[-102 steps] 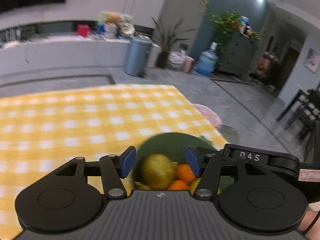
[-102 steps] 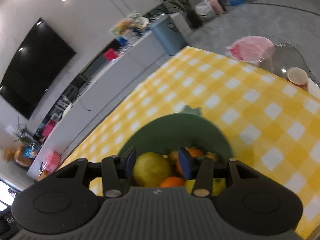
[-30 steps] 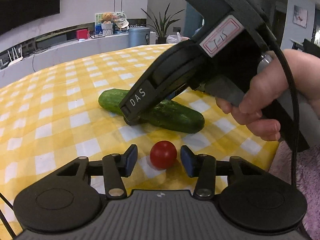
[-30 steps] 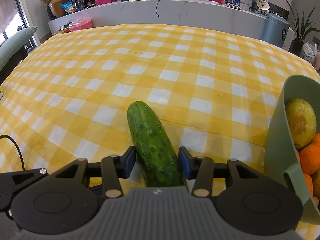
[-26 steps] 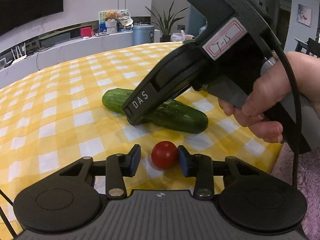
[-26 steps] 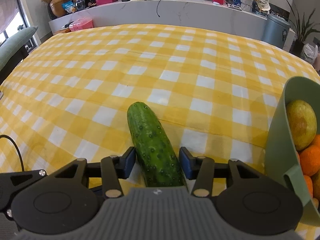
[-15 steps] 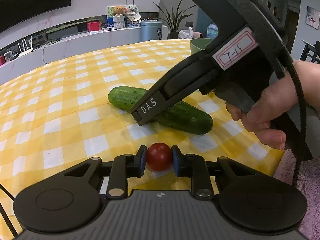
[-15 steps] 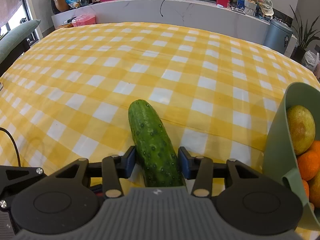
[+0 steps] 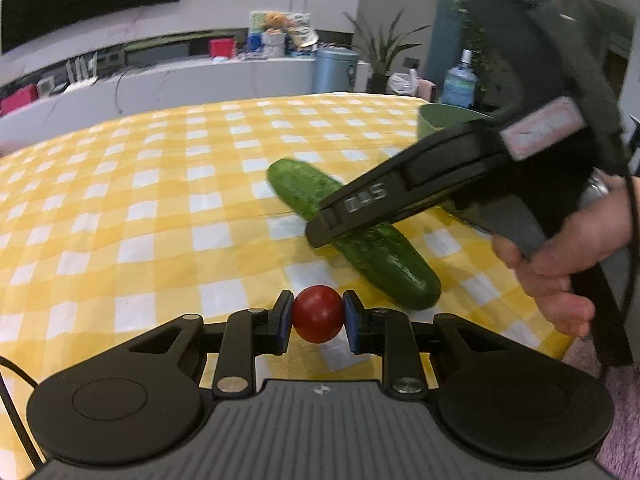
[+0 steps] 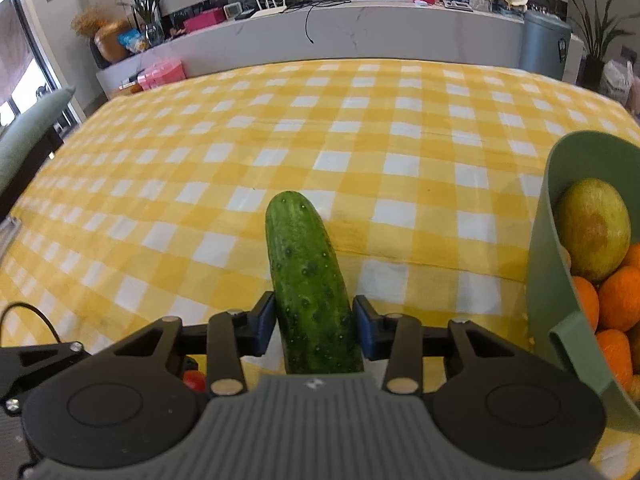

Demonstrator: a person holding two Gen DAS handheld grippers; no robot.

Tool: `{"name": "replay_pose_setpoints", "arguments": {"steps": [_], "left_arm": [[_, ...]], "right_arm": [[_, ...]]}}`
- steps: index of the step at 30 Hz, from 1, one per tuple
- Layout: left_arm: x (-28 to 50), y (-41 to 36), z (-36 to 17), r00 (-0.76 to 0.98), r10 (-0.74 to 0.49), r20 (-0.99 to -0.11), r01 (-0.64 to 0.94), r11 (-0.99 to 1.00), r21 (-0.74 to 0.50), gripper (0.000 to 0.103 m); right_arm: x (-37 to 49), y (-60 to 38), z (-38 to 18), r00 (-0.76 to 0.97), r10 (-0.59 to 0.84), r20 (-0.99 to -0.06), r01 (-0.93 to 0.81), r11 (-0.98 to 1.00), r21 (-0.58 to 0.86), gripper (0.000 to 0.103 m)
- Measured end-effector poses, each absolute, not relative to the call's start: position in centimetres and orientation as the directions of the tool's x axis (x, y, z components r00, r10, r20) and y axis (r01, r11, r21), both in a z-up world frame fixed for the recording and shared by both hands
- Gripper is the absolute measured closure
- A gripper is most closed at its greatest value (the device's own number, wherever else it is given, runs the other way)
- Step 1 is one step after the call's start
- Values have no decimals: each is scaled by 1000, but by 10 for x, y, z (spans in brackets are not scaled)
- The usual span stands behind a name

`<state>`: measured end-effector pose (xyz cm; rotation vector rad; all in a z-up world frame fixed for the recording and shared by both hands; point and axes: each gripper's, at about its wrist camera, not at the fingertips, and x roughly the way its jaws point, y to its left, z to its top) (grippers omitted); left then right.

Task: Organize fruits
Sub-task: 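Lift the tomato with the left tool while the right tool lifts the cucumber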

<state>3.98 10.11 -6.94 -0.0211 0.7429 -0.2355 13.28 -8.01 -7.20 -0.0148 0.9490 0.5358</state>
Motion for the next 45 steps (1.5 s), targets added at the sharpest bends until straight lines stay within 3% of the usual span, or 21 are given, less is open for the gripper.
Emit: {"name": "replay_pose_setpoints", "arguments": {"steps": [8, 10, 15, 17, 19, 20, 22, 45], "left_arm": [[48, 130, -71, 710, -164, -685, 11, 975, -222, 73], [47, 139, -71, 717, -156, -679, -35, 965, -259, 73], [44, 158, -68, 743, -128, -657, -108, 946, -307, 73], [43, 164, -67, 745, -127, -655, -121, 939, -321, 73], [42, 167, -65, 747, -131, -652, -125, 935, -331, 74], [42, 168, -64, 752, -128, -647, -129, 933, -335, 74], [43, 170, -63, 758, -128, -640, -134, 929, -344, 74], [40, 189, -61, 776, -173, -607, -125, 901, -415, 73]], "right_arm": [[137, -81, -76, 425, 440, -791, -419, 871, 259, 63], [134, -75, -73, 452, 411, -791, -438, 875, 204, 49], [125, -69, -78, 463, 377, -803, -473, 870, 136, 47], [123, -68, -79, 473, 379, -795, -479, 868, 128, 37], [119, -66, -84, 475, 390, -789, -498, 858, 124, 7], [116, -64, -88, 475, 393, -787, -520, 847, 109, 5], [103, -57, -94, 530, 381, -758, -569, 822, 16, 4], [104, -57, -99, 546, 382, -746, -539, 841, 37, 4]]}}
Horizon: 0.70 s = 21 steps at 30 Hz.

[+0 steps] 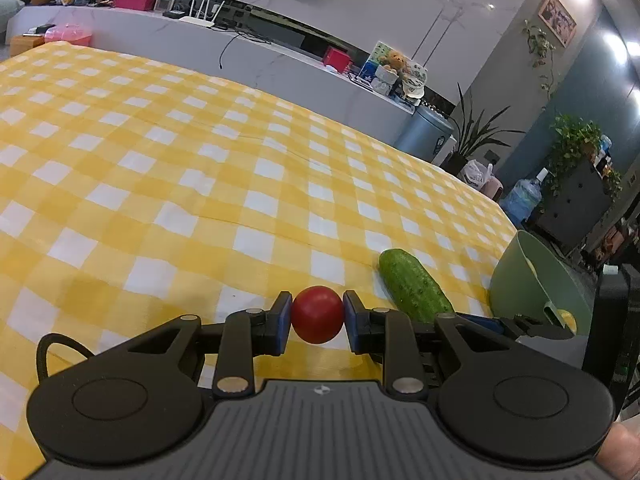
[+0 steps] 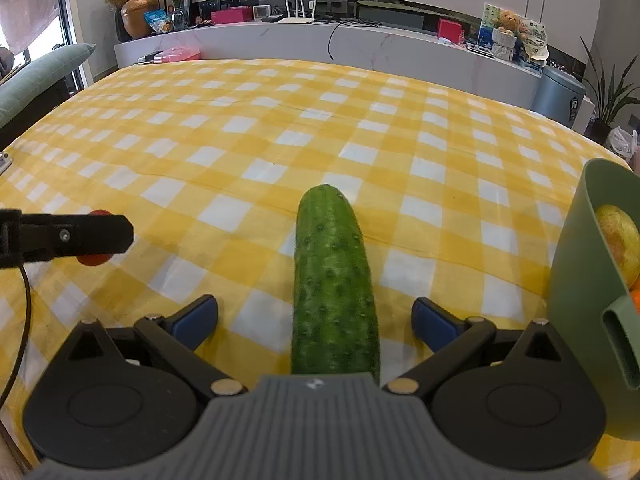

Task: Organize fruits
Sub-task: 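Lift the tomato with the left tool while the right tool lifts the cucumber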

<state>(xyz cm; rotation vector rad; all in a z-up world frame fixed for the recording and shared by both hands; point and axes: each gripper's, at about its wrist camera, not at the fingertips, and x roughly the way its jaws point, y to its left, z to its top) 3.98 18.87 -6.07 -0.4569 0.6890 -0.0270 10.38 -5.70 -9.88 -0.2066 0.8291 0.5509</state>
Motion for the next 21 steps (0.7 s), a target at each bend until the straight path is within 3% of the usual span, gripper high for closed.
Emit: {"name": "replay_pose_setpoints", "arguments": {"steps": [18, 20, 21], "left_arm": [[39, 184, -60, 775, -182, -605, -108, 905, -411, 73], [39, 183, -60, 773, -179, -608, -112, 905, -410, 73], [40, 183, -60, 769, -182, -613, -108, 908, -405, 73]], "right_arm": [[105, -54, -100, 546, 374, -750, -534, 845, 33, 4], [105, -53, -99, 542, 379, -750, -540, 841, 35, 13], [103, -53, -97, 542, 392, -743, -553, 832, 36, 35]]}}
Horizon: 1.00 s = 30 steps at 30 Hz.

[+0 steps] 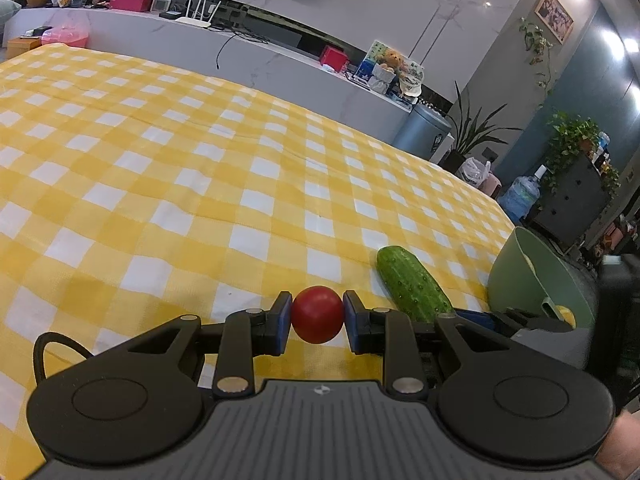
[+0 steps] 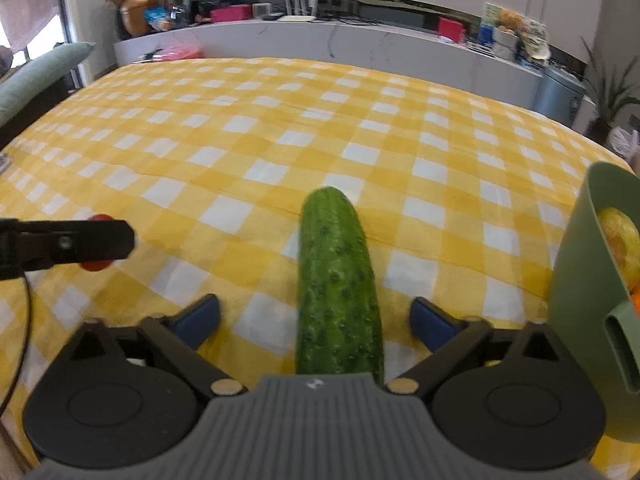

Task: Organize fruits
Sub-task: 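Lift the tomato with the left tool while the right tool lifts the cucumber, then carry both items over the colander and open both tools to drop them in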

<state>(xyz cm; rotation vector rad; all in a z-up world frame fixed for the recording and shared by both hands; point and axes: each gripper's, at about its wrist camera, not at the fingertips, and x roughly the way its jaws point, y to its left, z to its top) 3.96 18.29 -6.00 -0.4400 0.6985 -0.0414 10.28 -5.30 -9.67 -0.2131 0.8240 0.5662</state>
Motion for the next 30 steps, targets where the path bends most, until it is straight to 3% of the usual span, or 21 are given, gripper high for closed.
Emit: {"name": "replay_pose_setpoints", "arguments": {"steps": [1, 3, 19, 24, 30], "left_arm": [[40, 183, -60, 763, -186, -619, -103, 910, -401, 73], [40, 181, -61, 764, -186, -617, -99, 912, -398, 73], [37, 181, -57, 768, -199, -608, -105, 899, -426, 73], [36, 185, -53, 769, -228, -597, -116, 870, -480, 73], [37, 173, -30, 793, -234, -563, -78, 877, -474, 73]], "right_arm": [[99, -53, -94, 556, 403, -727, -559, 828, 31, 50], [96, -52, -92, 607, 346, -715, -527, 849, -37, 68], [87, -54, -77, 654, 341, -676, -505, 861, -55, 69], [81, -70, -52, 685, 397, -611, -472, 880, 42, 69], [94, -117, -15, 729, 471, -497, -384, 882, 273, 68]]}}
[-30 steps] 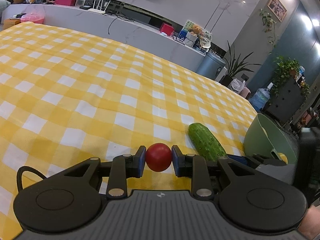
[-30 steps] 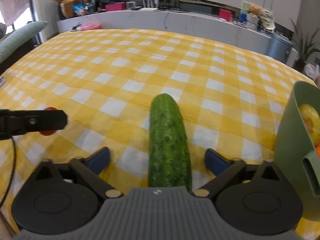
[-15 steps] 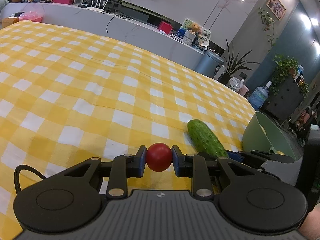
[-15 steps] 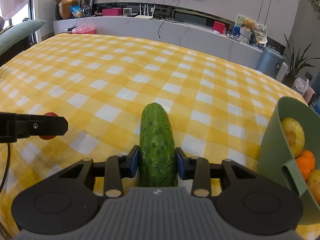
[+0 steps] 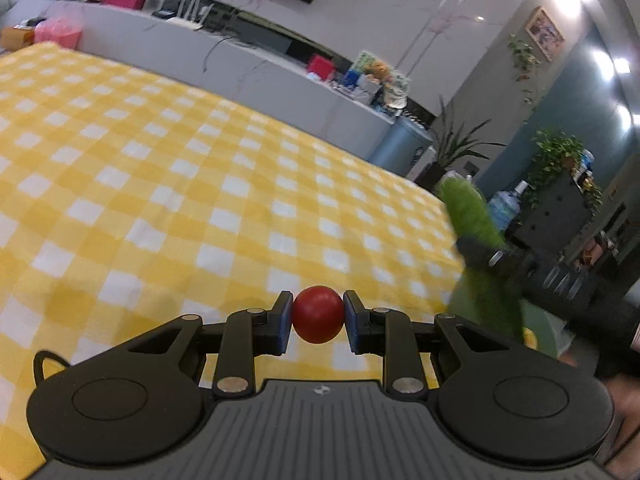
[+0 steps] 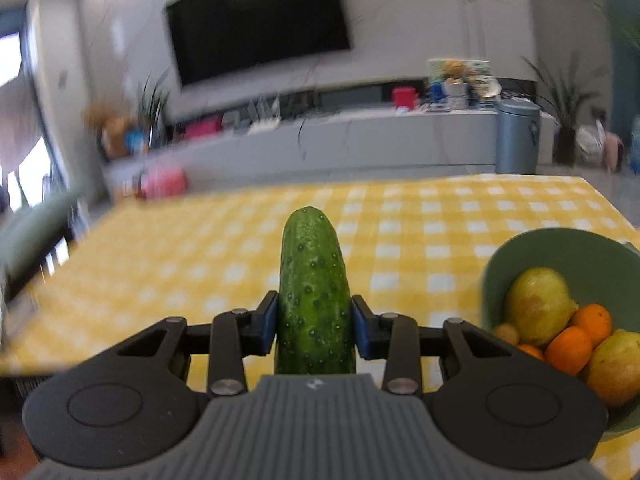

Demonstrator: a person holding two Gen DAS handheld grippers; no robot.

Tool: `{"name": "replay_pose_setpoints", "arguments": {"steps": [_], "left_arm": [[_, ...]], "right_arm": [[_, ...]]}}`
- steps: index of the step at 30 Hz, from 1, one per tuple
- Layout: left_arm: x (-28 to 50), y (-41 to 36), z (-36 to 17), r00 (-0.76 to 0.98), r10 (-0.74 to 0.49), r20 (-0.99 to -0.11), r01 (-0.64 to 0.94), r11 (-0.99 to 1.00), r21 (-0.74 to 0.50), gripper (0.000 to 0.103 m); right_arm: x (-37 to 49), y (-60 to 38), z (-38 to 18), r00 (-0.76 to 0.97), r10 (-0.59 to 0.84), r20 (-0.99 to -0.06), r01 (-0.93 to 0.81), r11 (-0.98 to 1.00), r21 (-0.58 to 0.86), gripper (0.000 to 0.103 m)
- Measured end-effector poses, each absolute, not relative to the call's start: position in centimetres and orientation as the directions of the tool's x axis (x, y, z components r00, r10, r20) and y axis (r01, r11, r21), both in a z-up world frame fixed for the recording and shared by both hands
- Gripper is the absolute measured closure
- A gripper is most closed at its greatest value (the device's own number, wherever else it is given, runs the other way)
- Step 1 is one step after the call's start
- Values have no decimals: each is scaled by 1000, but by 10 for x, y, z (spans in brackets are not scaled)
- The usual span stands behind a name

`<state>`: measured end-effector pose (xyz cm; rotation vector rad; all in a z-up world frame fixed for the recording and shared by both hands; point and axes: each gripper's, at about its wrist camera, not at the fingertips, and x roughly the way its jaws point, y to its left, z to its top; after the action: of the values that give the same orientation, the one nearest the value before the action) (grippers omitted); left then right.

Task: Organize fruits
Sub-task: 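Carry both items over the colander and open both tools to drop them in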

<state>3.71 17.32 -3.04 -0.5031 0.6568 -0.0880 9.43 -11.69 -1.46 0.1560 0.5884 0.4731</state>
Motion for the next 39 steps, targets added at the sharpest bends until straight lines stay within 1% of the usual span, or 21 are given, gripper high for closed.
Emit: {"name": "replay_pose_setpoints", "arguments": {"steps": [3, 5, 8, 11, 14, 17, 21, 23, 26, 30, 32, 34, 35, 37, 39], "left_arm": [[42, 163, -19, 795, -251, -552, -54, 877, -477, 73], [47, 153, -12, 799, -263, -541, -31, 881, -473, 73], [60, 134, -2, 795, -300, -528, 18, 881, -473, 73], [76, 109, 10, 787, -344, -513, 76, 878, -472, 73], [89, 89, 15, 775, -376, -508, 112, 873, -475, 73], [99, 70, 15, 760, -402, -512, 131, 865, -484, 73], [107, 53, 10, 743, -435, -508, 161, 853, -496, 73], [111, 49, 7, 736, -444, -511, 167, 850, -499, 73], [117, 45, 0, 729, -447, -519, 164, 849, -502, 73], [120, 41, -9, 717, -446, -536, 155, 851, -501, 73], [124, 39, -13, 711, -439, -549, 149, 857, -493, 73], [125, 35, -12, 705, -432, -562, 149, 865, -479, 73], [126, 33, -11, 704, -433, -563, 153, 867, -474, 73], [128, 29, -8, 704, -439, -559, 170, 867, -468, 73], [131, 24, -4, 704, -444, -554, 186, 868, -460, 73]], "right_arm": [[104, -157, 2, 774, 475, -418, -303, 858, 414, 68], [104, -188, 7, 818, 428, -385, -229, 856, 464, 68], [103, -230, 5, 871, 326, -368, -97, 847, 522, 68], [101, -258, -3, 889, 216, -404, 41, 840, 540, 68], [99, -274, -15, 883, 167, -439, 137, 804, 579, 68], [101, -286, -27, 873, 184, -452, 186, 731, 657, 68], [112, -295, -55, 840, 273, -469, 242, 586, 774, 68], [121, -293, -59, 830, 285, -479, 243, 589, 771, 68], [125, -283, -58, 830, 257, -495, 262, 605, 752, 68], [135, -273, -57, 806, 229, -546, 287, 655, 699, 68], [138, -272, -59, 802, 220, -556, 289, 671, 683, 66], [137, -275, -59, 795, 207, -570, 302, 680, 668, 56], [138, -276, -57, 796, 215, -565, 291, 683, 670, 52], [134, -279, -49, 812, 230, -536, 262, 676, 688, 44], [128, -286, -41, 848, 221, -482, 227, 671, 706, 40]]}}
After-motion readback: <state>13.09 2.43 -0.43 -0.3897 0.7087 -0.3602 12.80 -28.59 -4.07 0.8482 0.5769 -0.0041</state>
